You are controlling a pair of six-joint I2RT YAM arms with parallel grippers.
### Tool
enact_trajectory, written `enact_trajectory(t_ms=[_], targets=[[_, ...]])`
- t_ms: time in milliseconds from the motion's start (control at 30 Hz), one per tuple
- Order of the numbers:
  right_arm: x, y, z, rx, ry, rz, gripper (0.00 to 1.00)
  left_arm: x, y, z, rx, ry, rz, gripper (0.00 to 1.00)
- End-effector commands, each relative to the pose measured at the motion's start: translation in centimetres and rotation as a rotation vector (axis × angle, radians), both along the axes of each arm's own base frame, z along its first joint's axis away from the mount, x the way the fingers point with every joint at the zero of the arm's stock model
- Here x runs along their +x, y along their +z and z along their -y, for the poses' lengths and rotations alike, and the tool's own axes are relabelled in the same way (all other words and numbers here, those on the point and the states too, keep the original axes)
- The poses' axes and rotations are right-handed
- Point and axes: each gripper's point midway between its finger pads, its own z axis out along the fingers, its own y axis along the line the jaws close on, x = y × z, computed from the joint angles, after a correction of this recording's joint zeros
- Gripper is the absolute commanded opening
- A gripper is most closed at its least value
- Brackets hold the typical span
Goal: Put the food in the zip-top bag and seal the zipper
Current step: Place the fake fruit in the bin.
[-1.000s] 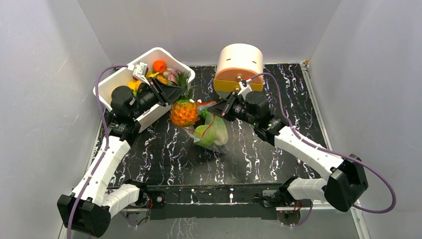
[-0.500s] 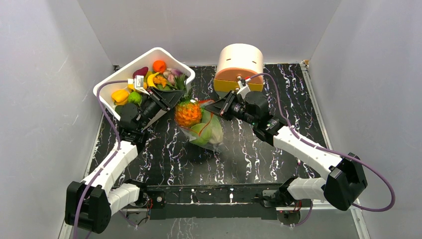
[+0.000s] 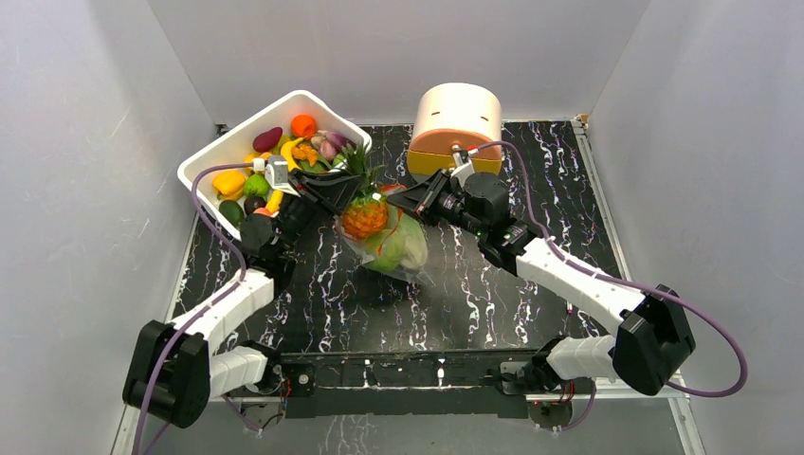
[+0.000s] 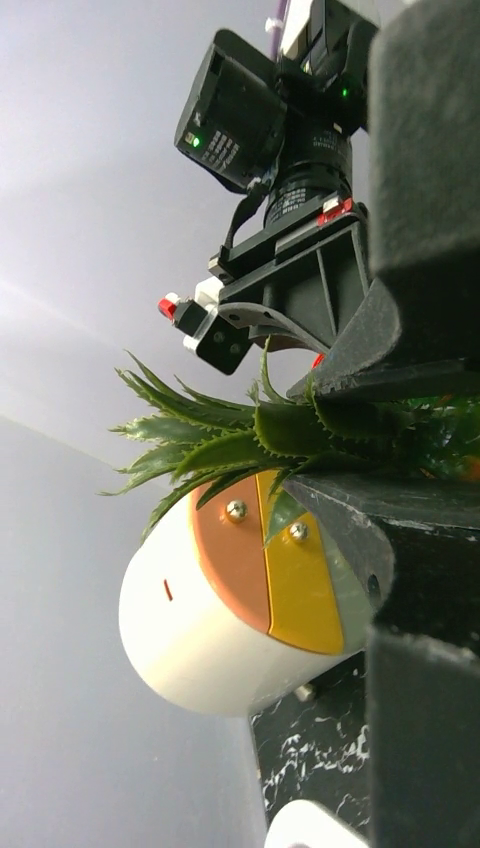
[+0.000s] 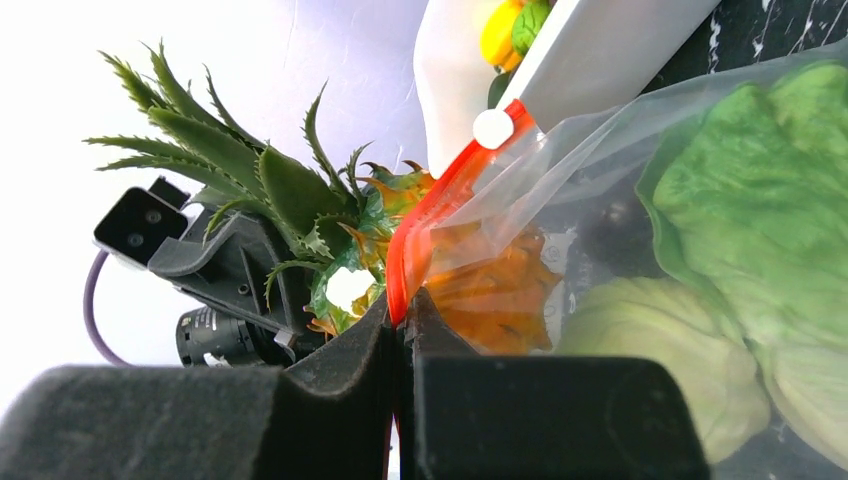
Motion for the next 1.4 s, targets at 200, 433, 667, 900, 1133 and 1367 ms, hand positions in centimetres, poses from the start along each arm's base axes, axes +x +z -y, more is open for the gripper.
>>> enact_trajectory(t_ms=[200,433,667,900,1133,1367], targets=[[0.3,3.9,-0.2,0.055,-0.016,0.092,0.0,-0.1,-1.7,1.7,0.06,0.023,0.091,0.14],[0.4,3.1,-0.3,0.04,-0.013,0.089,0.0,-1.0,-2.1,1.2,0.069,0.03,0.065,0.15],[0.9,1.4,0.7,-0.077,-0.054,0.105,0.0,-1.8,3.0,0.3,0.104,0.058,0.051,0.16],[0.8,-0.1,1.8,-0.185,-0.073,0.125,0.0,-1.1,5.9,-1.1,0.266,0.143,-0.058,0.16],[0.5,0.0,2.9,-0.24,-0.089,0.166,0.0,3.0,3.9,-5.7,0.586,0.437,-0.145,0.17],[-0.3,0.6,3.6,-0.253,-0.084,0.193,0.0,8.1,1.6,-11.6,0.845,0.714,-0.241,0.17]])
